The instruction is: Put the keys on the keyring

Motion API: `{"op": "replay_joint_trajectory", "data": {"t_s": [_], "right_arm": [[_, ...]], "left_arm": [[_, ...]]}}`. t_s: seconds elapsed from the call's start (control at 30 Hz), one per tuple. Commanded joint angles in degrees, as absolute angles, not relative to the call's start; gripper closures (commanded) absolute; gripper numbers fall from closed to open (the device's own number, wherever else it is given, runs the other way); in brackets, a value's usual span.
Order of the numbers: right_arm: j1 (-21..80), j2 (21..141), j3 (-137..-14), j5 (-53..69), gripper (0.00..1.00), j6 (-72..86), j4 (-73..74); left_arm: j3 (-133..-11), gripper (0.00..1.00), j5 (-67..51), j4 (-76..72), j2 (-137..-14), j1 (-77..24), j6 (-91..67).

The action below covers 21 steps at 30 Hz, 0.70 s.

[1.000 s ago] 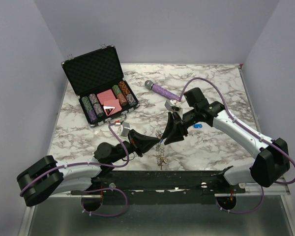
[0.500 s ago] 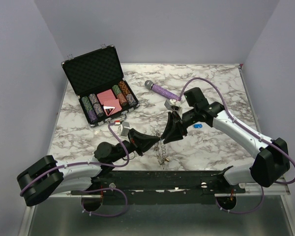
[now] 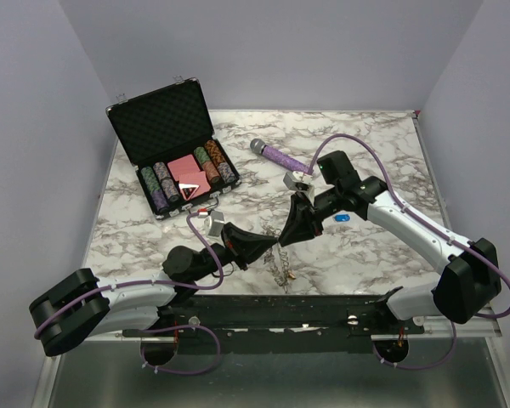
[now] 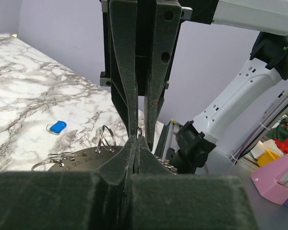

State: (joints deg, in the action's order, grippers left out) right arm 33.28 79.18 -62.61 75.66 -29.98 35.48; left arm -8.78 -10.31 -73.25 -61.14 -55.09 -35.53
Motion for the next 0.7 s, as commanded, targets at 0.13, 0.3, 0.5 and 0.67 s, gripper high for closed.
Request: {"op": "replay_joint_trajectory", "data": {"t_s": [0.13, 0.3, 0.5, 0.67], "right_arm": [[33.93, 79.54, -63.37, 75.59, 0.88, -27.51, 34.54], [33.93, 79.89, -64.51, 74.27, 0.96, -27.16, 35.59], [33.93, 81.03, -67.67, 72.25, 1.00, -30.40, 40.68], [33.93, 81.74, -69.69, 69.44, 1.00, -34.01, 45.25]], "left_arm": [[-10.37, 1.00, -8.61, -86.58, -60.56, -54.84, -33.14], [-10.46, 1.00, -8.79, -84.64, -60.12, -54.84, -32.35], [-10.37, 1.00, -10.02, -79.37, -58.63, -54.84, -29.98], [-10.46, 0.92, -10.37, -68.40, -53.54, -54.84, -26.81]]}}
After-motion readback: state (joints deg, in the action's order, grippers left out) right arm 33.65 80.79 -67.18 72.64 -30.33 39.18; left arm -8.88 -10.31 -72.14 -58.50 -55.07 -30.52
